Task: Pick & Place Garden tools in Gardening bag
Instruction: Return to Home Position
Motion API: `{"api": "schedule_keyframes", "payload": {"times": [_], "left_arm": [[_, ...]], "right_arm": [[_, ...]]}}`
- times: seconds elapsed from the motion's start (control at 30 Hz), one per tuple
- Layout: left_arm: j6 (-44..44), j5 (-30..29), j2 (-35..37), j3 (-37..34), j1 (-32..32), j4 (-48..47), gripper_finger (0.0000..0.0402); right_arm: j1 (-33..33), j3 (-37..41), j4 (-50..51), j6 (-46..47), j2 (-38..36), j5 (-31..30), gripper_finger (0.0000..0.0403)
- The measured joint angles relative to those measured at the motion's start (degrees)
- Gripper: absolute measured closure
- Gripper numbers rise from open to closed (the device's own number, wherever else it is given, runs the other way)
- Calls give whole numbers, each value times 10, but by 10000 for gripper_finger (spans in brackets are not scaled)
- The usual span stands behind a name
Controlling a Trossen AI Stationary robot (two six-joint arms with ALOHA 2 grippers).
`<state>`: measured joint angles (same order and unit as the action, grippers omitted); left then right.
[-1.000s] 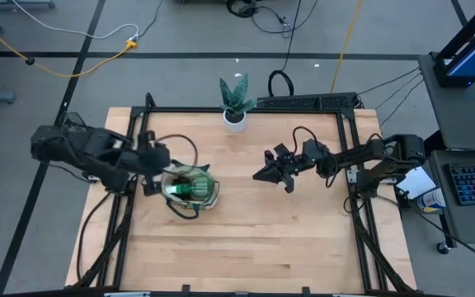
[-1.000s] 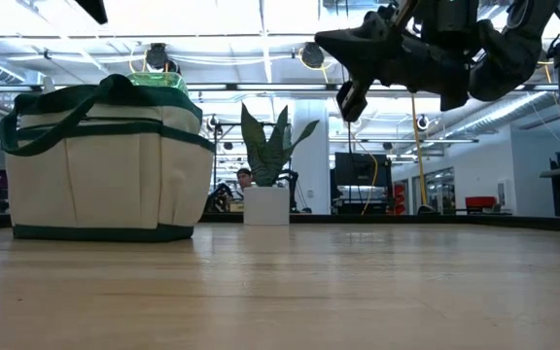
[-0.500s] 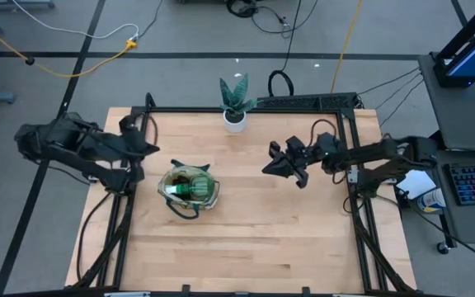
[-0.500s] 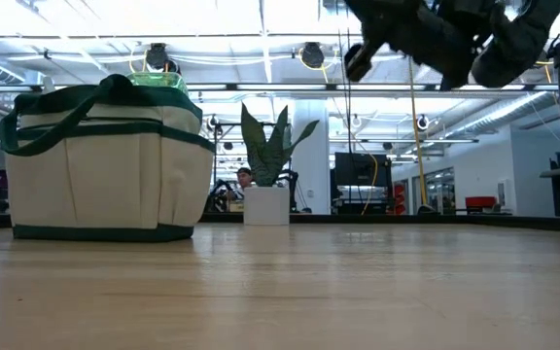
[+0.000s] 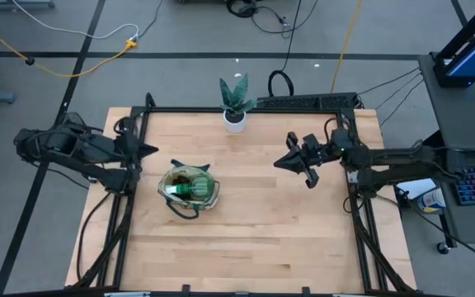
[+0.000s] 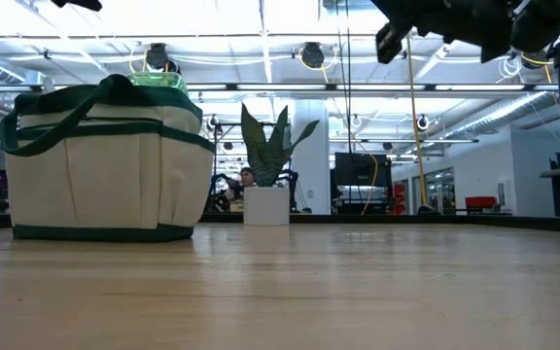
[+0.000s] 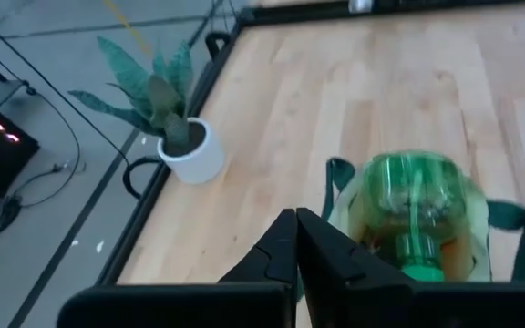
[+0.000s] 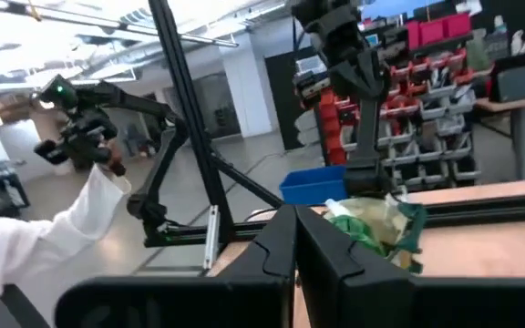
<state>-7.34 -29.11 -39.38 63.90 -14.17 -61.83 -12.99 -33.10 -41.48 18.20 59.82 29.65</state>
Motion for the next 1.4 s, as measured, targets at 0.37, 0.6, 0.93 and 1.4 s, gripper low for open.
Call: {"api": "schedule_keyframes", "payload": {"times": [0.37,0.6,0.93,1.4], "left_arm": [[57,4,112,-91,0,98,392],[52,11,170,-132,0,108,388],[86,38,233,-197,0,176,386],[121,56,260,-290,0,274,388]], "right_arm": [[-33,0,181,-71,-93,-59,403],[-57,0,228,-117,-122,-57,403],[-78,0,285,-146,-164,-55,403],[-85,0,338,-175,-215,-56,403]]}}
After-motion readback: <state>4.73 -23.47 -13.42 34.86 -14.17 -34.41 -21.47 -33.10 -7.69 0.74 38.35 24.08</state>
